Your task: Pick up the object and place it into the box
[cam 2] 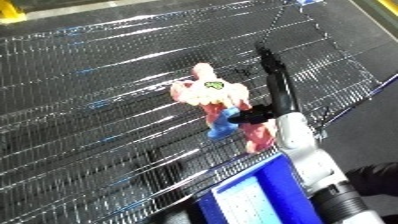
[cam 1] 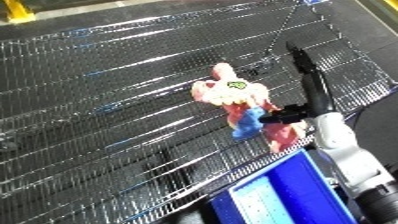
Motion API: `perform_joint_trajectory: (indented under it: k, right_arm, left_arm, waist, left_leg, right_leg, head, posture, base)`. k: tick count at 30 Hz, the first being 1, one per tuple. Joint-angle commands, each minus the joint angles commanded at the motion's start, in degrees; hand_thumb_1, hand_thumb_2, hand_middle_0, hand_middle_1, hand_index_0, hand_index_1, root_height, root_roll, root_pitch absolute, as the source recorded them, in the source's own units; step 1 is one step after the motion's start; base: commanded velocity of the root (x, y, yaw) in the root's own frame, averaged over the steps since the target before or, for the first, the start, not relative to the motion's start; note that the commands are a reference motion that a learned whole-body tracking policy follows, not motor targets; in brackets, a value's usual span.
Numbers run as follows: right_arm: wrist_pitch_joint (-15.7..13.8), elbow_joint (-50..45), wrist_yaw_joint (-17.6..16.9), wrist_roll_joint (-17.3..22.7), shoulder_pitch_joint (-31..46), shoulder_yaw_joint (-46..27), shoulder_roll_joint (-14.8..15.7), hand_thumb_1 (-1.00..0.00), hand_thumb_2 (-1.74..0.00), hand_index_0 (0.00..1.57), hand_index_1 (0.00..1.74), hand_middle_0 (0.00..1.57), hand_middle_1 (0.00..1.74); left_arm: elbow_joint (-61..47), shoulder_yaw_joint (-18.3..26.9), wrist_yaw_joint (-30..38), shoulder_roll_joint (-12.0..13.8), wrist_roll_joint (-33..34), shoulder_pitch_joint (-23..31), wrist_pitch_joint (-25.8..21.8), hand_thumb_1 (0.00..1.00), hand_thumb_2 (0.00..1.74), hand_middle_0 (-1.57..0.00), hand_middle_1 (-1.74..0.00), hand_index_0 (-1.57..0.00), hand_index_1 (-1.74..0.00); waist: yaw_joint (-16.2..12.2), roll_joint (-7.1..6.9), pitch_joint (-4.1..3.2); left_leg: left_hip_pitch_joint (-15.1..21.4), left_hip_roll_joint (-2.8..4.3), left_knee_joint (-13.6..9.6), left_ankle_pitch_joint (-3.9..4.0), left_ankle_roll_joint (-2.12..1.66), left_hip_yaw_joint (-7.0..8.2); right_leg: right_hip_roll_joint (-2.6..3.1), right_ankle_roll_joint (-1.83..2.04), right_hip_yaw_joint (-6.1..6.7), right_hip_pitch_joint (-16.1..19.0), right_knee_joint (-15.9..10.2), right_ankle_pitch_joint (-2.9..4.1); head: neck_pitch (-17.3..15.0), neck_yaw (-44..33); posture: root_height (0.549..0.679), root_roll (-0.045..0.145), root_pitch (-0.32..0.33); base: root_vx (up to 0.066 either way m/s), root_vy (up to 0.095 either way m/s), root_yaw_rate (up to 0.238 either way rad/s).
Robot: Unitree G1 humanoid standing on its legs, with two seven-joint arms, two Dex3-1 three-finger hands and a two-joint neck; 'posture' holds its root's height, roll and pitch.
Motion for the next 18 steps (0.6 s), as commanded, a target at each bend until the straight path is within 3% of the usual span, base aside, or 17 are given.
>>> perform_joint_trajectory:
  k: [9, 18]
  right_arm:
    - [1.89, 17.93, 3.57, -3.66, -12.17, 9.88, 0.12, 0.0, 0.0, 0.0, 0.0, 0.0, 0.0]
    - [1.92, 25.6, 6.26, -4.66, -9.2, 10.15, 0.66, 0.0, 0.0, 0.0, 0.0, 0.0, 0.0]
  left_arm:
    - [-0.6, -1.64, -1.21, -0.54, -2.16, 2.23, -1.2, 1.0, 1.74, -1.57, -1.74, -1.57, -1.74]
    - [-0.34, -1.73, -1.36, -0.94, -3.14, 3.64, -1.26, 1.0, 1.74, -1.57, -1.74, -1.57, -1.74]
  waist:
    - [0.35, 2.74, 0.0]
    - [0.1, 3.41, 0.0]
  left_leg:
    - [-4.06, -0.34, 0.85, 0.62, -0.63, -0.21]
    - [-5.27, -0.13, 0.5, 0.69, -0.85, -0.39]
  right_leg:
    - [-0.23, -0.36, -0.1, -4.19, 1.14, 0.0]
    - [-0.22, -0.55, -0.45, -5.14, 1.26, -0.2]
  head:
    - [3.44, 4.27]
    - [4.95, 4.54]
  posture:
    - [0.646, 0.07, 0.082]
    - [0.647, 0.074, 0.106]
  base:
    - [0.017, -0.008, 0.012]
    - [0.002, -0.019, 0.02]
